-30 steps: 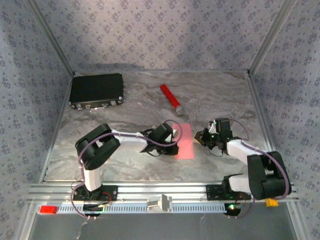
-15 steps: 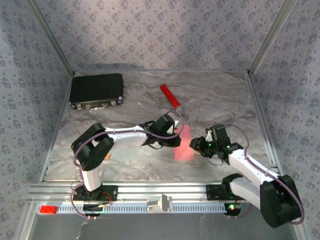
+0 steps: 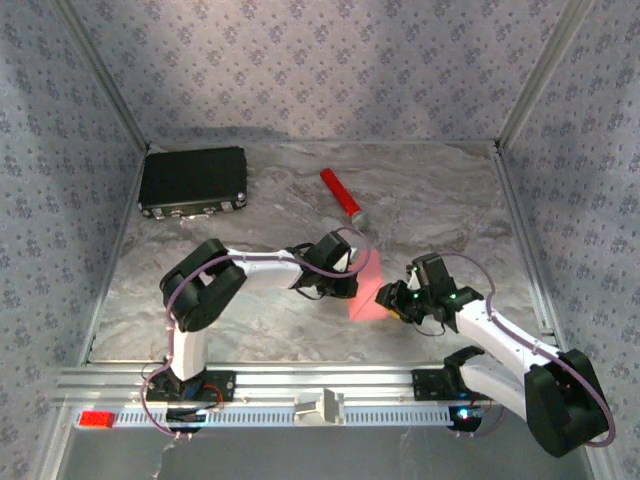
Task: Fold a paper plane with a square sheet of paper (pick it up from the middle)
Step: Turn over the paper at the center of the table.
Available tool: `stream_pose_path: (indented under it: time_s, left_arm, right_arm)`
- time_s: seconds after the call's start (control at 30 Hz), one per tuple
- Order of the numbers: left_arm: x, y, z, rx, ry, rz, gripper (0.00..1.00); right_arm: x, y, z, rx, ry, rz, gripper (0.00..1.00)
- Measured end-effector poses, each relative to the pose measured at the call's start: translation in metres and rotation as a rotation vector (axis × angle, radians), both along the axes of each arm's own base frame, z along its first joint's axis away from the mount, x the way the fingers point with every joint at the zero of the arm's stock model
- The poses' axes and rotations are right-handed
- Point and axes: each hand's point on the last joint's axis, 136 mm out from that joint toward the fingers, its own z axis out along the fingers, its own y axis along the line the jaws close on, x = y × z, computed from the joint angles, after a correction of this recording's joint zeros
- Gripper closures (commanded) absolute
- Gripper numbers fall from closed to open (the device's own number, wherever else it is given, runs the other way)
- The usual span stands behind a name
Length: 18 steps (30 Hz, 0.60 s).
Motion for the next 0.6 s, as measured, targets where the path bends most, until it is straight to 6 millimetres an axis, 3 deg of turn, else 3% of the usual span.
stream_pose_path:
  time_s: [0.33, 0.6]
  left_arm:
    - [0.000, 0.000, -0.001, -0.019, -0.007, -0.005, 1.00]
    - [0.000, 0.000, -0.001, -0.023, -0.003, -0.007, 1.00]
  right_arm:
    - [-0.010, 0.002, -0.017, -0.021, 0.084, 0.020, 0.57]
    - [-0.006, 0.005, -0.019, -0.002, 0.103, 0.005, 0.57]
